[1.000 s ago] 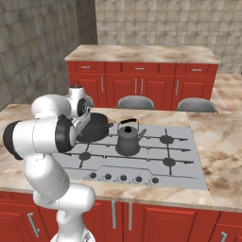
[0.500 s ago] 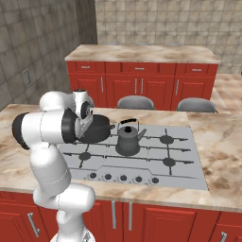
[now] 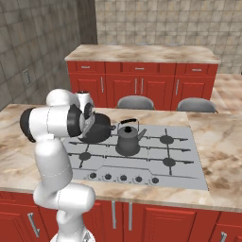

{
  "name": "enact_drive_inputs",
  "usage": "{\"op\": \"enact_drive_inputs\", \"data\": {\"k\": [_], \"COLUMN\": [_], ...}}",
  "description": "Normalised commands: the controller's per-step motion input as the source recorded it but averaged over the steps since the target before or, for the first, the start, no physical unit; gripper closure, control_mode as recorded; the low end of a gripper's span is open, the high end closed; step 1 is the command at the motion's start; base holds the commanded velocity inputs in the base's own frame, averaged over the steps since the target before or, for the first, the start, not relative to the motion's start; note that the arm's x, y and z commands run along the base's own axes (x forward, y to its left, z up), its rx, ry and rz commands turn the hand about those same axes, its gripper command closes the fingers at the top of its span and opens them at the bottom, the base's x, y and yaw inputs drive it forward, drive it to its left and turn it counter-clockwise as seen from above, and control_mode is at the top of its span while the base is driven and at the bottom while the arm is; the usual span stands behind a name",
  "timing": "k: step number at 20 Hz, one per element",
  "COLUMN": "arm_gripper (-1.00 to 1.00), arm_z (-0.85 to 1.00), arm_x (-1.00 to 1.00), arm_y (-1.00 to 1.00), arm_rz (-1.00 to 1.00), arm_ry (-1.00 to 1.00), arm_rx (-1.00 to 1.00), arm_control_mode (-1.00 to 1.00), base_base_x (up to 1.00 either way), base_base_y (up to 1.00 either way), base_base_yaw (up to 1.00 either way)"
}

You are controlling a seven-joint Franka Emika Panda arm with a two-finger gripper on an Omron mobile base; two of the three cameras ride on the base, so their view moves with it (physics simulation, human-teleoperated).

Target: Pick the kettle from the cabinet and place it on a stove burner. Then pick the pot from the counter and place it on another stove burner. Finally, turn both burners on.

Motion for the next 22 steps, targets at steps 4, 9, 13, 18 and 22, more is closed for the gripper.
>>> {"op": "enact_drive_inputs", "data": {"k": [4, 9, 13, 18, 22], "arm_gripper": [1.0, -1.0, -1.0, -1.0, -1.0], "arm_z": [-0.12, -0.07, 0.0, 0.0, 0.14], "arm_x": [0.09, 0.04, -0.01, -0.31, -0.36], "arm_y": [0.0, 0.01, 0.0, 0.0, 0.0], "arm_rz": [0.0, 0.0, 0.0, 0.0, 0.0], "arm_ry": [0.0, 0.0, -0.03, -0.03, 0.0], "arm_rx": [0.0, 0.0, 0.0, 0.0, 0.0], "arm_control_mode": [-1.0, -1.0, -1.0, -1.0, -1.0], "base_base_x": [0.0, 0.0, 0.0, 0.0, 0.0], "base_base_y": [0.0, 0.0, 0.0, 0.0, 0.0], "base_base_yaw": [0.0, 0.0, 0.0, 0.0, 0.0]}}
